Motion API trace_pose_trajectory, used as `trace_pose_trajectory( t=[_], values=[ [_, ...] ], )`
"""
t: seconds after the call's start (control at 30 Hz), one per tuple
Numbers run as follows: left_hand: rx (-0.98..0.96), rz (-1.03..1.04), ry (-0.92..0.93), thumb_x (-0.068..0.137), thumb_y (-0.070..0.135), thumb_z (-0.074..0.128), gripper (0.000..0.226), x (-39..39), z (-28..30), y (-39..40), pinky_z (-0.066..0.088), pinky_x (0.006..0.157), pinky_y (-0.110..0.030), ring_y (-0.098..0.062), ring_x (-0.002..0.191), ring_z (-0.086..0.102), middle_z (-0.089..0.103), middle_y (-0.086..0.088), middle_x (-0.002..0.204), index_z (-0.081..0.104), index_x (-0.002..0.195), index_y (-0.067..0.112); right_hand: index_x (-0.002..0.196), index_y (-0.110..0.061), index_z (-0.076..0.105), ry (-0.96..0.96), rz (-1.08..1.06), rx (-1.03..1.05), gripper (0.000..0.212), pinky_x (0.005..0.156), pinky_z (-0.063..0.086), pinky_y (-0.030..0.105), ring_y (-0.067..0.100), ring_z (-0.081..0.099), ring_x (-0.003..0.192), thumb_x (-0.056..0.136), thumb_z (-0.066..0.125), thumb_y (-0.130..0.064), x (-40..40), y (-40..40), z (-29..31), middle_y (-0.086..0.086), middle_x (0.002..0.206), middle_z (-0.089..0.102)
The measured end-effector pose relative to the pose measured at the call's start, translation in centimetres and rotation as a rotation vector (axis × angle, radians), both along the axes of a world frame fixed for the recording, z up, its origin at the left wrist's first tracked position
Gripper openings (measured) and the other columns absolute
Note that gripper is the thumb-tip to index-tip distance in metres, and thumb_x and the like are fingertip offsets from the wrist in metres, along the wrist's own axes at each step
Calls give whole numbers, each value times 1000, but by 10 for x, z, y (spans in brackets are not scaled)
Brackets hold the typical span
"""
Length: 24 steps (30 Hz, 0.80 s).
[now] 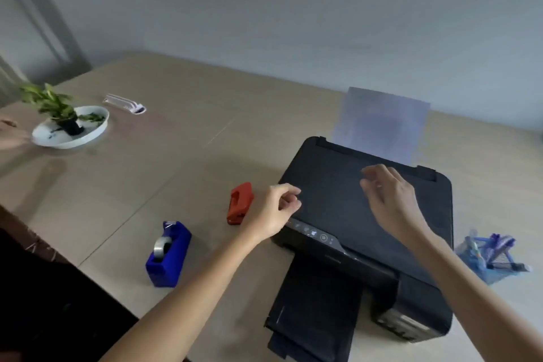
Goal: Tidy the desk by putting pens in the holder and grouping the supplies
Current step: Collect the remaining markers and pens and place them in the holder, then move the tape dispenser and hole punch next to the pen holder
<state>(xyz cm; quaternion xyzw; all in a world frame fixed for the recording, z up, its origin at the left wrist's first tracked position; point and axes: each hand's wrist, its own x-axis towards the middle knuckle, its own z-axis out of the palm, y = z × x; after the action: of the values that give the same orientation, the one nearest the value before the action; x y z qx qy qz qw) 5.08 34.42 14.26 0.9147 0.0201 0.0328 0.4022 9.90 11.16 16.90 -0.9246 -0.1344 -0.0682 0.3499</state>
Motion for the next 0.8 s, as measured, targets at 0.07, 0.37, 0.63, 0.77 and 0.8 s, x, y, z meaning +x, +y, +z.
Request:
trace_pose_trajectory(
  t=[0.07, 0.37, 0.63, 0.77, 0.8],
  values=[
    [7, 184, 33, 88, 15, 65, 27, -23, -21, 56, 50, 75, -12, -8, 75, 59, 65, 3, 92, 67, 115, 10, 114, -15, 59, 38, 98, 40, 23, 73, 41, 14, 13, 58, 89, 93, 51, -22, -1, 51, 1, 3, 109, 62],
    [113, 652, 511, 78, 32, 73, 47, -96, -116, 220, 48, 78, -35, -35, 112, 55, 56, -10, 113, 55, 111, 4, 123, -6, 52, 482, 201, -55, 40, 90, 47, 36, 31, 56, 111, 89, 55, -26, 13, 255, -57, 15, 120, 61],
    [166, 635, 422, 78, 28, 67, 16, -90, -145, 239, 42, 56, -25, -25, 66, 57, 68, -5, 82, 65, 86, 15, 112, 1, 47, 784, -169, 3, 27, 74, 42, 33, 33, 57, 99, 92, 47, -16, 46, 316, -128, 20, 111, 57],
    [87, 633, 431, 74, 34, 69, 19, -97, -148, 260, 43, 55, -27, -26, 67, 61, 67, -4, 72, 64, 80, 16, 87, -8, 53, 853, -316, 259, 8, 66, 57, 35, 27, 65, 78, 82, 59, -12, 61, 318, -160, 11, 85, 55],
    [0, 633, 441, 74, 34, 70, 20, -100, -148, 266, 43, 57, -28, -27, 70, 63, 67, -6, 71, 63, 76, 16, 88, -7, 57, 876, -329, 324, 10, 63, 60, 38, 30, 68, 84, 79, 61, -8, 60, 320, -158, 13, 89, 59]
  ],
)
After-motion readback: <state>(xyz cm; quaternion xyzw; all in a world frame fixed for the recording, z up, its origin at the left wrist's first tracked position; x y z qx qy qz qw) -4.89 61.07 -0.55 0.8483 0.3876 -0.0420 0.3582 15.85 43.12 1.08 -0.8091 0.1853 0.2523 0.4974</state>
